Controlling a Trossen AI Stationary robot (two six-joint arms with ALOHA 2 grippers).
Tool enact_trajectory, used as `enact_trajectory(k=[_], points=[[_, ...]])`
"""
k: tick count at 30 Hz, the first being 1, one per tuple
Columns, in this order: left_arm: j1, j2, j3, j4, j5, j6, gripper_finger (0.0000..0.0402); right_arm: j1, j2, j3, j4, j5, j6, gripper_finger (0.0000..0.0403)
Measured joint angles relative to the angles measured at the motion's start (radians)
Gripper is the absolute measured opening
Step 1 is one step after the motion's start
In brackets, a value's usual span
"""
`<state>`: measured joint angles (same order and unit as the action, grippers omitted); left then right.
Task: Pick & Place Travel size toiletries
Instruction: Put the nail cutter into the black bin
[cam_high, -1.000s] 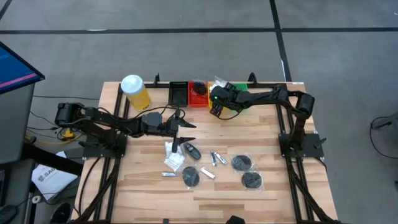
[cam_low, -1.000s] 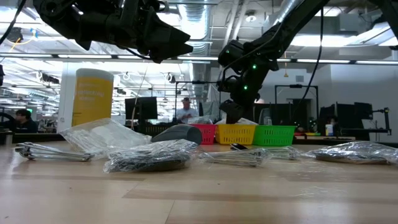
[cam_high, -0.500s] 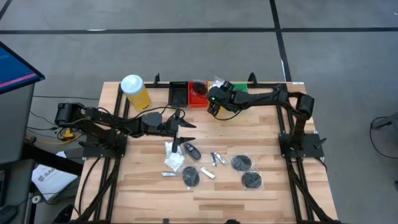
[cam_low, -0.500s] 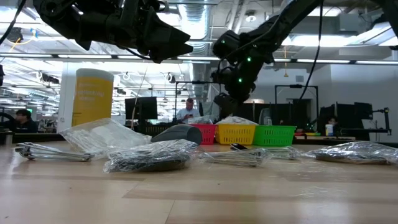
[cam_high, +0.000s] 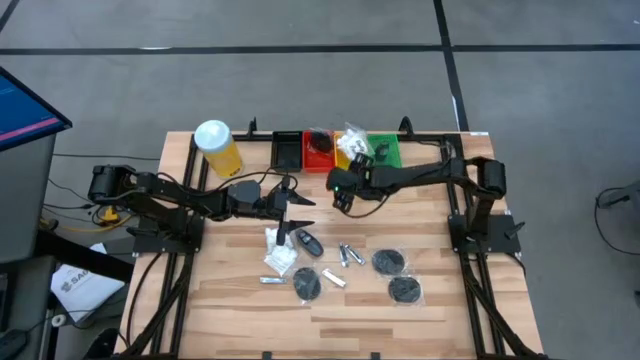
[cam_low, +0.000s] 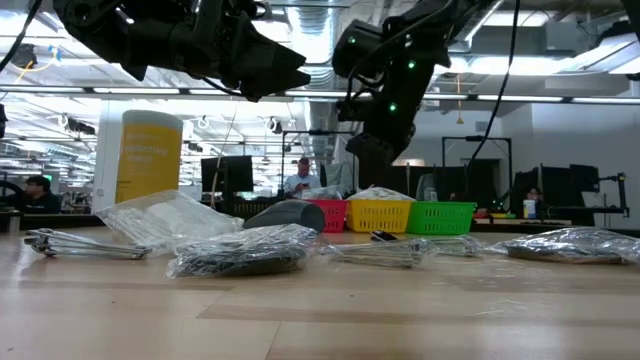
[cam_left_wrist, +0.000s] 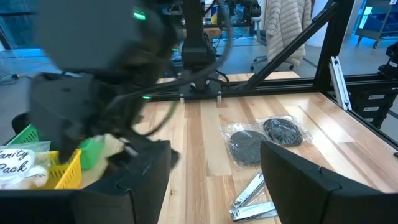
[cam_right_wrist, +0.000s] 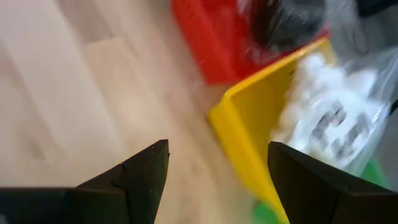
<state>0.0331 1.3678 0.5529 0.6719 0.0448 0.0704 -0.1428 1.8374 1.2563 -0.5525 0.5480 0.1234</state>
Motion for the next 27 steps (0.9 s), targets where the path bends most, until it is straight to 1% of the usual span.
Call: enact_trajectory(k=[3, 6, 8, 13, 20, 22, 25, 27], points=[[0.000, 0.000, 0.000, -0.002, 0.000, 0.000, 0.0237, 0.051, -0.014, 0.001, -0.035, -0.015, 0.100, 0.0260], [0.000, 0.000, 0.000, -0.003, 0.000, 0.000, 0.0237, 0.112, -0.015, -0.002, -0.073, -0.049, 0.147, 0.0260], [0.000, 0.000, 0.000, -0.004, 0.000, 0.000, 0.0237, 0.154, -0.021, -0.001, -0.064, -0.075, 0.174, 0.0260], [0.000, 0.000, 0.000, -0.004, 0.000, 0.000, 0.0237, 0.255, -0.025, -0.001, -0.045, -0.078, 0.240, 0.0260], [0.000, 0.000, 0.000, -0.003, 0.000, 0.000, 0.0237, 0.350, -0.027, -0.004, -0.051, -0.077, 0.324, 0.0260], [0.000, 0.000, 0.000, -0.003, 0.000, 0.000, 0.0237, 0.368, -0.027, -0.030, -0.029, -0.073, 0.343, 0.0260], [0.000, 0.000, 0.000, -0.003, 0.000, 0.000, 0.0237, 0.386, -0.029, -0.078, -0.023, -0.064, 0.419, 0.0260], [0.000, 0.000, 0.000, -0.003, 0.000, 0.000, 0.0237, 0.402, -0.034, -0.108, 0.017, -0.060, 0.458, 0.0260]])
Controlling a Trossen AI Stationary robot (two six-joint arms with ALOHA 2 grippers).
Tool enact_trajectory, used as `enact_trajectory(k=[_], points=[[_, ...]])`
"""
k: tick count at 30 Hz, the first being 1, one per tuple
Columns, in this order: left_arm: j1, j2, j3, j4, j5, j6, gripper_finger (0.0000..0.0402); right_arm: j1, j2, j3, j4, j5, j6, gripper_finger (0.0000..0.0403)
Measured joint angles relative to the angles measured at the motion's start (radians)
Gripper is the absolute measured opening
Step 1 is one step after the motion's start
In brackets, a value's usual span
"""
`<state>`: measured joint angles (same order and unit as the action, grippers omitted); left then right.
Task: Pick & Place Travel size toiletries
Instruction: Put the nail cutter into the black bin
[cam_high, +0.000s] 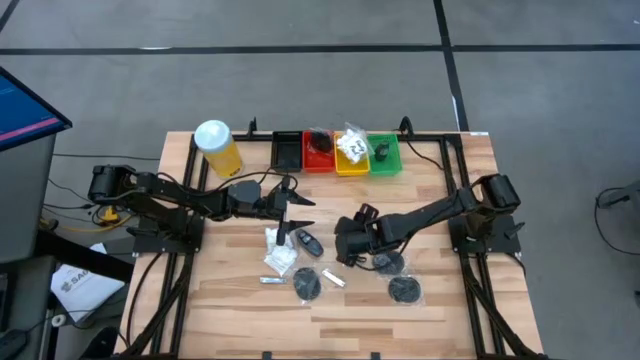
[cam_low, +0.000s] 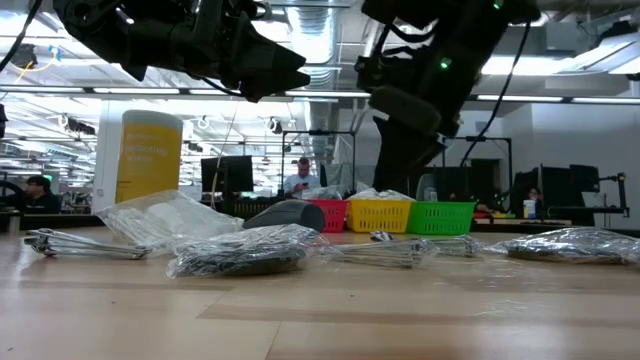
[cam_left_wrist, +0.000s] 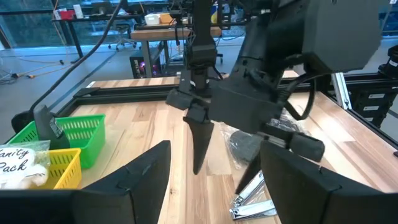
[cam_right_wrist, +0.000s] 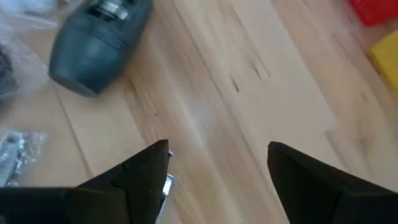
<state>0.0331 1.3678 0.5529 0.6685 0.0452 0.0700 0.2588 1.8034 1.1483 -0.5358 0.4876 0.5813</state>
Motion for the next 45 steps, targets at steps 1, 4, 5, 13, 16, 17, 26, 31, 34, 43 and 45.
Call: enact_trajectory(k=[1, 4, 5, 13, 16, 17, 26, 31, 34, 43, 45], points=[[0.000, 0.000, 0.000, 0.000, 0.000, 0.000, 0.0237, 0.009, 0.000, -0.011, 0.024, 0.001, 0.008, 0.0260], [0.002, 0.000, 0.000, 0.000, 0.000, 0.000, 0.0237, 0.035, 0.000, -0.016, 0.039, 0.000, 0.025, 0.0260], [0.002, 0.000, 0.000, 0.000, 0.000, 0.000, 0.0237, 0.044, 0.000, -0.015, 0.046, 0.000, 0.026, 0.0260], [0.002, 0.000, 0.000, 0.000, 0.000, 0.000, 0.0237, 0.090, 0.000, -0.015, 0.054, 0.063, 0.126, 0.0260], [0.002, 0.000, 0.000, 0.000, 0.000, 0.000, 0.0237, 0.099, 0.000, -0.025, 0.071, 0.075, 0.159, 0.0260], [0.002, 0.000, 0.000, 0.000, 0.000, 0.000, 0.0237, 0.101, 0.000, -0.036, 0.086, 0.079, 0.161, 0.0260], [0.002, 0.000, 0.000, 0.000, 0.000, 0.000, 0.0237, 0.105, 0.000, -0.109, 0.177, 0.078, 0.214, 0.0260], [0.002, 0.000, 0.000, 0.000, 0.000, 0.000, 0.0237, 0.103, 0.018, -0.108, 0.228, 0.075, 0.240, 0.0260], [0.002, 0.000, 0.000, 0.000, 0.000, 0.000, 0.0237, 0.099, 0.046, -0.112, 0.224, 0.066, 0.243, 0.0260], [0.002, 0.000, 0.000, 0.001, 0.000, 0.000, 0.0237, 0.077, 0.123, -0.108, 0.265, 0.033, 0.257, 0.0260], [0.002, 0.000, 0.000, 0.002, 0.000, 0.000, 0.0237, 0.071, 0.136, -0.107, 0.265, 0.033, 0.263, 0.0260]])
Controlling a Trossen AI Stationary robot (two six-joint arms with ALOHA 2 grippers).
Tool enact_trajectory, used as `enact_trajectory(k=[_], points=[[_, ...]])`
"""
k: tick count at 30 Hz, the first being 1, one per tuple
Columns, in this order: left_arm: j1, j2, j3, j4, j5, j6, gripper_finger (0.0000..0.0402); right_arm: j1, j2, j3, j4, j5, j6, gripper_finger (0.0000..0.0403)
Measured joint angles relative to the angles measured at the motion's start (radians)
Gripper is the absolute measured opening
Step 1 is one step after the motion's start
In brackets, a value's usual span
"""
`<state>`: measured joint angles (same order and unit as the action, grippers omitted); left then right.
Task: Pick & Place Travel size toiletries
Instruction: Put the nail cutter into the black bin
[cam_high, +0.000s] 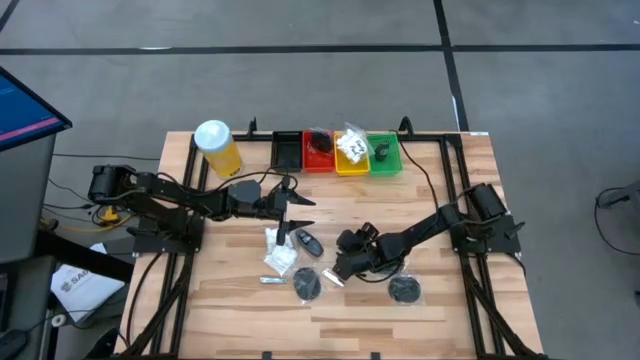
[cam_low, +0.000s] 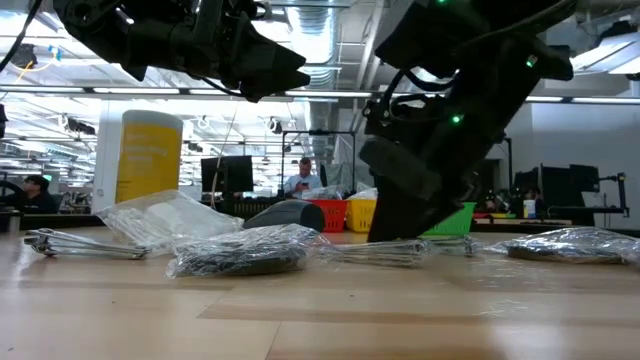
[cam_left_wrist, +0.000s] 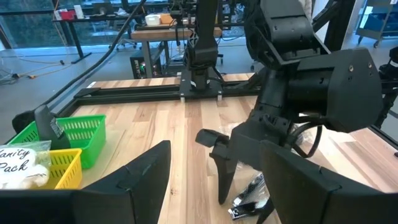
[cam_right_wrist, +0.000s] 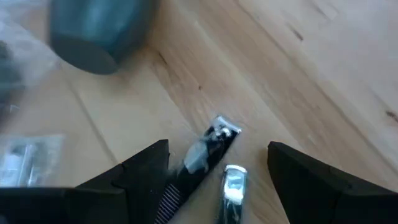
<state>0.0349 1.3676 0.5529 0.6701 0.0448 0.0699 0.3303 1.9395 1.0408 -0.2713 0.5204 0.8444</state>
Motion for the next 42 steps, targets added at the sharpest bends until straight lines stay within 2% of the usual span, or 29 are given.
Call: enact_trajectory(k=[7, 10, 13, 18, 19, 25, 31, 39, 42], points=[[0.000, 0.000, 0.000, 0.000, 0.000, 0.000, 0.0237, -0.013, 0.023, 0.005, 0.008, -0.015, 0.027, 0.0257], [0.000, 0.000, 0.000, 0.000, 0.000, 0.000, 0.0237, -0.013, 0.024, 0.004, 0.002, -0.018, 0.025, 0.0233], [0.000, 0.000, 0.000, 0.000, 0.000, 0.000, 0.0237, -0.013, 0.024, 0.004, -0.004, -0.022, 0.025, 0.0182], [0.000, 0.000, 0.000, 0.000, 0.000, 0.000, 0.0237, -0.013, 0.024, 0.002, -0.009, -0.024, 0.012, 0.0053], [0.000, 0.000, 0.000, 0.000, 0.000, 0.000, 0.0237, -0.013, 0.019, 0.002, -0.012, -0.025, -0.001, 0.0041], [0.000, 0.000, 0.000, 0.000, 0.000, 0.000, 0.0237, -0.020, 0.002, -0.001, -0.013, -0.033, -0.014, 0.0048], [0.000, 0.000, 0.000, 0.000, 0.000, 0.000, 0.0237, -0.032, -0.058, 0.017, -0.030, -0.041, -0.117, 0.0048], [0.000, 0.000, 0.000, 0.001, 0.000, -0.006, 0.0237, -0.057, -0.207, 0.020, 0.002, 0.081, -0.241, 0.0048], [0.000, 0.000, 0.000, 0.005, 0.000, -0.007, 0.0237, -0.074, -0.247, 0.020, 0.042, 0.096, -0.309, 0.0048]])
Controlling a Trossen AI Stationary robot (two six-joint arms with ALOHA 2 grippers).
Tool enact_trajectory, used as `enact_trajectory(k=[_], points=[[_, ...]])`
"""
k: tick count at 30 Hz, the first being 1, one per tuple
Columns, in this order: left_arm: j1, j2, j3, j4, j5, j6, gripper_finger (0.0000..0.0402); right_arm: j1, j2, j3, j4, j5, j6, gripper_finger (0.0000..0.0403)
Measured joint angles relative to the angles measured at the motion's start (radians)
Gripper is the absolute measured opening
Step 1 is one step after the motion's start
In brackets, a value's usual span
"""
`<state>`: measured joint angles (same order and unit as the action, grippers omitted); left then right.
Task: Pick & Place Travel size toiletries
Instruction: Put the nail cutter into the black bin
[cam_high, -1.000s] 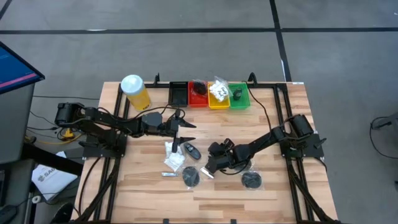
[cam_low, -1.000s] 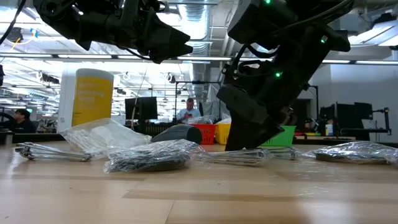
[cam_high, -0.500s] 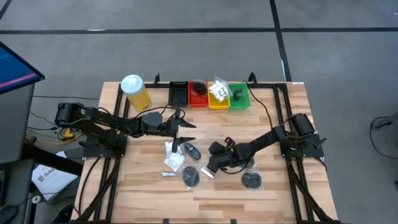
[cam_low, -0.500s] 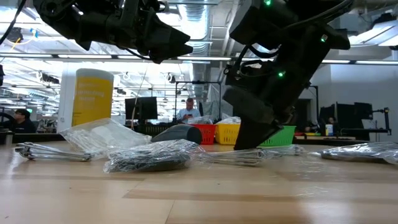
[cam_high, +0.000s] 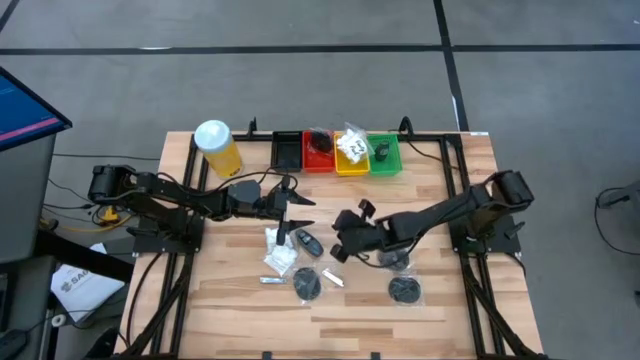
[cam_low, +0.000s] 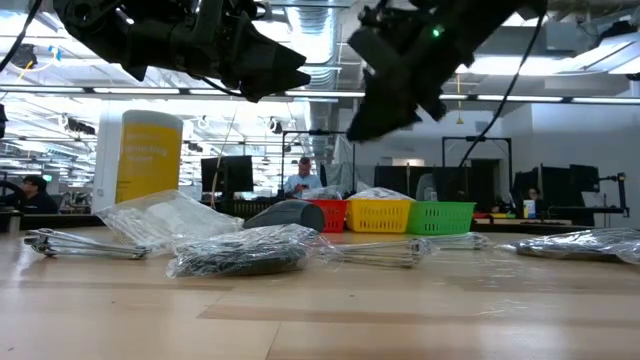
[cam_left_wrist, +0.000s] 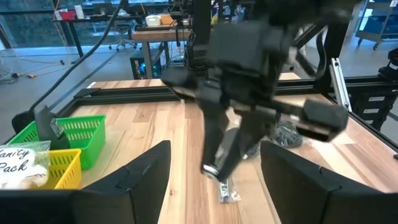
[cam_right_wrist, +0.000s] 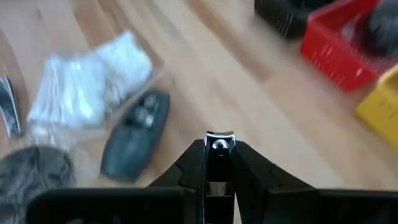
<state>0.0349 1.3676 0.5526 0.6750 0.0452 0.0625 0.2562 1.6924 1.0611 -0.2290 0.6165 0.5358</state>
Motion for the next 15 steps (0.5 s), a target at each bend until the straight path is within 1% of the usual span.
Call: enact_trajectory(k=[8, 15], points=[[0.000, 0.000, 0.000, 0.010, 0.000, -0.016, 0.0237, -0.038, -0.087, 0.001, 0.161, 0.011, -0.185, 0.0048], [0.000, 0.000, 0.000, 0.074, 0.001, -0.053, 0.0237, -0.051, -0.122, 0.001, 0.350, -0.003, -0.338, 0.0048]])
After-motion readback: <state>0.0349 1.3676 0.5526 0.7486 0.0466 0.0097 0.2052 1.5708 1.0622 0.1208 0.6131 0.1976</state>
